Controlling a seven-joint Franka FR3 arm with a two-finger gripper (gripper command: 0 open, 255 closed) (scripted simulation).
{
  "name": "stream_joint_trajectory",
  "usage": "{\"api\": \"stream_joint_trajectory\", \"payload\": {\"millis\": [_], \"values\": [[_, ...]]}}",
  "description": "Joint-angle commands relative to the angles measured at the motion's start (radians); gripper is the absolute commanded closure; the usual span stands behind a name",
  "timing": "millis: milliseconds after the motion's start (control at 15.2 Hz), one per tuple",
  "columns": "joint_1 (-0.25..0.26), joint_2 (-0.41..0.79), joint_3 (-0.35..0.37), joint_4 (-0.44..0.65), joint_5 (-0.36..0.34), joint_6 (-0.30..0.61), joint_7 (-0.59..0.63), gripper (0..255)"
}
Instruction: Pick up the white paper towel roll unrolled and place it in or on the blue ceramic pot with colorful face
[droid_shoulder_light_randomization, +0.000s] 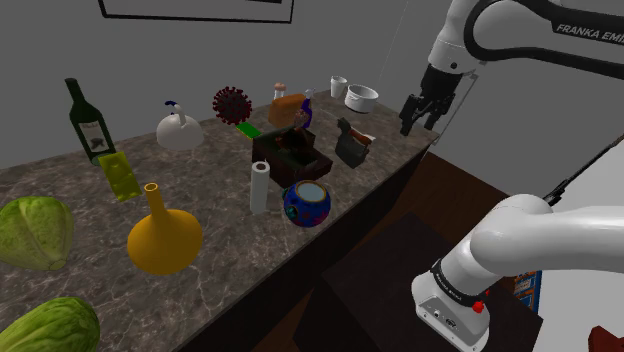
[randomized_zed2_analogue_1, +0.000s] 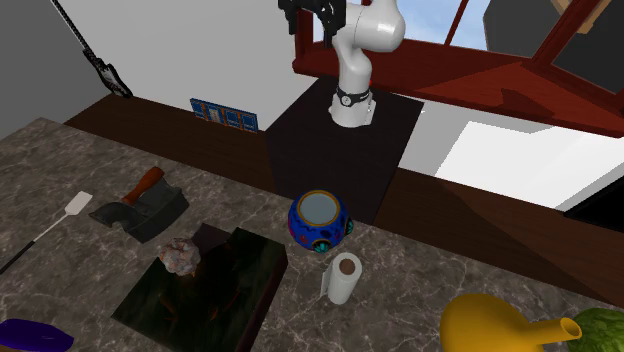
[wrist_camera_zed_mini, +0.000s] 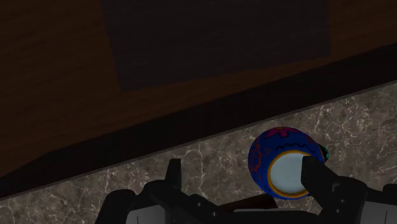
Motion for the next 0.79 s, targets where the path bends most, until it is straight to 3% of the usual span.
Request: {"api": "stream_joint_trajectory", "payload": {"millis": [0, 726], "values": [[0.000, 0.000, 0.000, 0.000, 0.000, 0.000, 0.000, 0], [0.045, 0.346, 0.098, 0.046, 0.079, 0.296, 0.119, 0]]}}
